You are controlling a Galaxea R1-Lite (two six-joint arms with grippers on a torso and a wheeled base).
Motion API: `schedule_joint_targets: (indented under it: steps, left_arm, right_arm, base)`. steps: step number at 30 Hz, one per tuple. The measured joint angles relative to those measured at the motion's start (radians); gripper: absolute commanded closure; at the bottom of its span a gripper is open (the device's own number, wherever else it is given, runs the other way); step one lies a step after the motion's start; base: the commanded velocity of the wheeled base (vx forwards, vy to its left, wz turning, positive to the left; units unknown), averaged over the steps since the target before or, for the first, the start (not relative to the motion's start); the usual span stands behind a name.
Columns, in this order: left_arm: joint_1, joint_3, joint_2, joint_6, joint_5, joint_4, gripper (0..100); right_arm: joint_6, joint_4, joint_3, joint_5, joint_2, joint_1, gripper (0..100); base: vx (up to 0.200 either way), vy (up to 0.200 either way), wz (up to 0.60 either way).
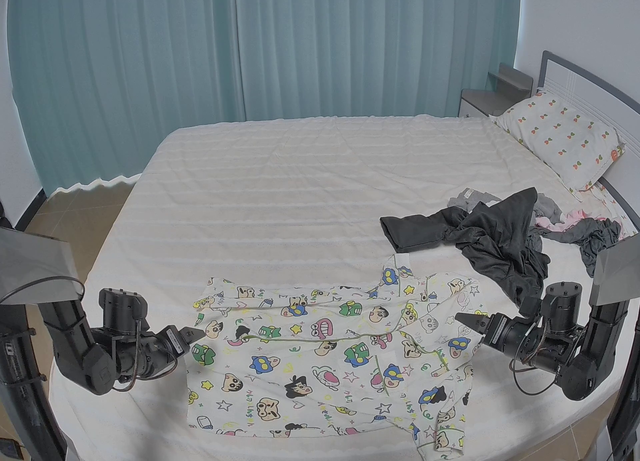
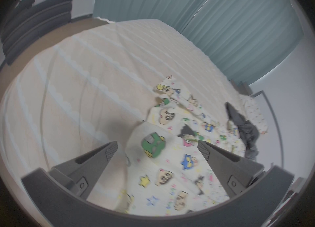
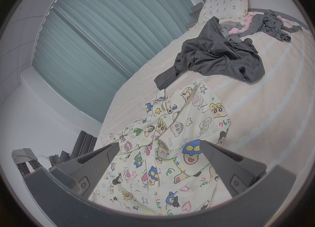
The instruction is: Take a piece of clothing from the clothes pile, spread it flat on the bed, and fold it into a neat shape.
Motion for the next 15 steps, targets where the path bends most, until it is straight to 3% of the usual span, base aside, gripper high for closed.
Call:
schedule_joint_targets:
  steps: [6,15]
  left_arm:
    - [0.007,0.070,-0.141,-0.080,-0.094,0.015,0]
    - [0.009,0.141,-0.198,-0.087,-0.162,0.013,0]
  right_arm:
    - [-0.004,-0.016,0.013,-0.002,-0.025,0.009,0]
    - [-0.023,-0.019,0.040,-0.001,-0.037,0.031,0]
  base:
    - [-0.200,0.000,0.00]
    - [-0.200,0.000,0.00]
